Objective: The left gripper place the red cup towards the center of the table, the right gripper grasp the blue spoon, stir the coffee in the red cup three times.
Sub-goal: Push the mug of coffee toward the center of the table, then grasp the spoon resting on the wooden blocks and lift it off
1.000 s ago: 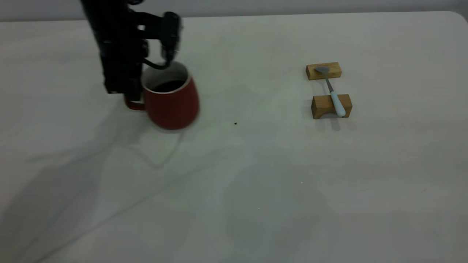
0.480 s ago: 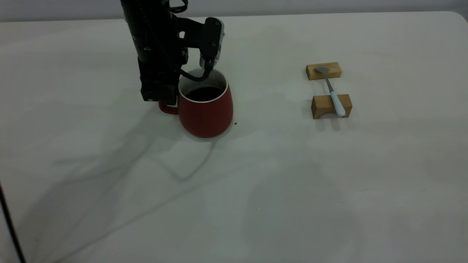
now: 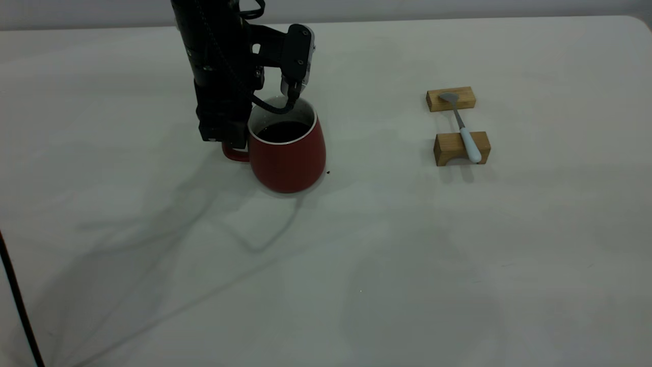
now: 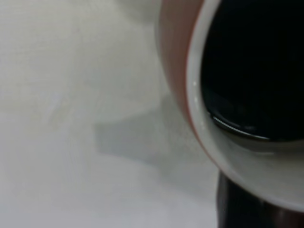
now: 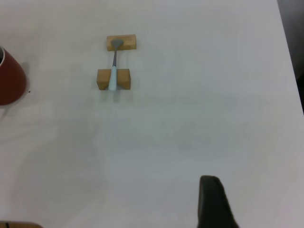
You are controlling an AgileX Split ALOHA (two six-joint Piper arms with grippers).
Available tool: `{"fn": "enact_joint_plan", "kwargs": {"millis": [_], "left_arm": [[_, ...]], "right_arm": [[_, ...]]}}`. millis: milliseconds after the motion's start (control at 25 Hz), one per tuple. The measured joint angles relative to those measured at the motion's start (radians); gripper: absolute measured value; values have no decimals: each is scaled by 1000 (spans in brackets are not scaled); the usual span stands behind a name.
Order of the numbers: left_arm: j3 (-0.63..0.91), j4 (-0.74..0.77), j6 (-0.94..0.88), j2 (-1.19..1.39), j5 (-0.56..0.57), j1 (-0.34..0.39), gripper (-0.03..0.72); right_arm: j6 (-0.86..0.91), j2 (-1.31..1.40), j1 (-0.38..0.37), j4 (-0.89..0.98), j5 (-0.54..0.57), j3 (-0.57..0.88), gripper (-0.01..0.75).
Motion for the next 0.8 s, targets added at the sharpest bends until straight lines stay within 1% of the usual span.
{"fn": "enact_joint_plan", "kwargs": {"millis": [200, 280, 320, 400, 480, 640, 720, 760, 800], "left_arm": [[0, 0, -36, -31, 39, -1, 617], [-6, 0, -55, -79, 91, -1, 668], [-15, 0, -72, -103, 118, -1, 676], [-50, 0, -142, -167, 193, -1, 673], [-94, 0, -243, -234, 266, -1, 650], [-186, -1, -485, -376, 432, -1, 569], [-209, -1, -588, -442, 522, -1, 528], [-214, -2, -636, -475, 549, -1, 506], [-215, -2, -677, -506, 549, -1, 486]], "right_arm": [[0, 0, 0, 0, 0, 0, 493], [0, 0, 0, 0, 0, 0, 493], [0, 0, 0, 0, 0, 0, 493], [0, 0, 0, 0, 0, 0, 493], [0, 0, 0, 0, 0, 0, 493], [0, 0, 0, 0, 0, 0, 493], [0, 0, 0, 0, 0, 0, 493], [0, 0, 0, 0, 0, 0, 493], [0, 0, 0, 0, 0, 0, 493]]}}
